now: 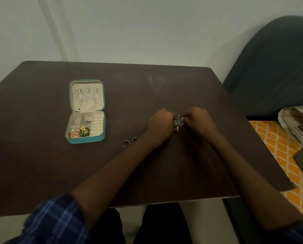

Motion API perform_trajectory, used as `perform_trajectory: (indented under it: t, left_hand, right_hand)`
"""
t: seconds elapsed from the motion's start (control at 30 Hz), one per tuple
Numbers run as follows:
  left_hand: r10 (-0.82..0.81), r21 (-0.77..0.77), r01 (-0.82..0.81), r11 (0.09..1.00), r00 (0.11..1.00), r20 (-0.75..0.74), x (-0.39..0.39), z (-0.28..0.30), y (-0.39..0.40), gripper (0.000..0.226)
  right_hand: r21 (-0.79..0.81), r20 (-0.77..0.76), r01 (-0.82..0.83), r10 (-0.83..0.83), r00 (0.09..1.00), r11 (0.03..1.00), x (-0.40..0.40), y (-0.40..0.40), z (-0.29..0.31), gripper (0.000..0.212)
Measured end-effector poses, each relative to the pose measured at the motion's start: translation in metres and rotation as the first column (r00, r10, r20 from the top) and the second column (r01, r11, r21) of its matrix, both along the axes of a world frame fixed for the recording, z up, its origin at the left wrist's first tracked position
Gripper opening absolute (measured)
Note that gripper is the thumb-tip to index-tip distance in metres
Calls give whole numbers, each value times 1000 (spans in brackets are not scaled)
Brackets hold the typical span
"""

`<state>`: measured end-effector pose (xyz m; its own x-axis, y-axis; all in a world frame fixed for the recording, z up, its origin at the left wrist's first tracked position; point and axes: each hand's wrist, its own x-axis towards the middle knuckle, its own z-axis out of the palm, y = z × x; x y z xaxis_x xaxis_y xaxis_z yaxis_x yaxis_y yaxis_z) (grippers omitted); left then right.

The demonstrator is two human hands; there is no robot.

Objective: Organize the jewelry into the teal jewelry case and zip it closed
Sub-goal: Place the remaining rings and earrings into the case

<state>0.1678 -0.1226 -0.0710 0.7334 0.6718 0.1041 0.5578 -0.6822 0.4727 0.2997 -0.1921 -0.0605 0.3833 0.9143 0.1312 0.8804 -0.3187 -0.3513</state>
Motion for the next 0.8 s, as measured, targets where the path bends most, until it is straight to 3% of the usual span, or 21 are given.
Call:
perform_trajectory:
  t: [0.23,0.53,0.8]
  left_hand:
    - [-3,1,3,1000,999,50,14,-1,1,21]
    - [2,-24,1,1000,990,144,7,-7,8,14]
    - [66,-173,0,985,926,373,-13,5,14,10]
  right_hand:
    - [-7,75,-36,36,997,999,10,0,0,22]
    - [69,34,-32,30,999,997,17,-8,-7,16]
    - [72,21,-20,18,1000,997,15,-7,-2,23]
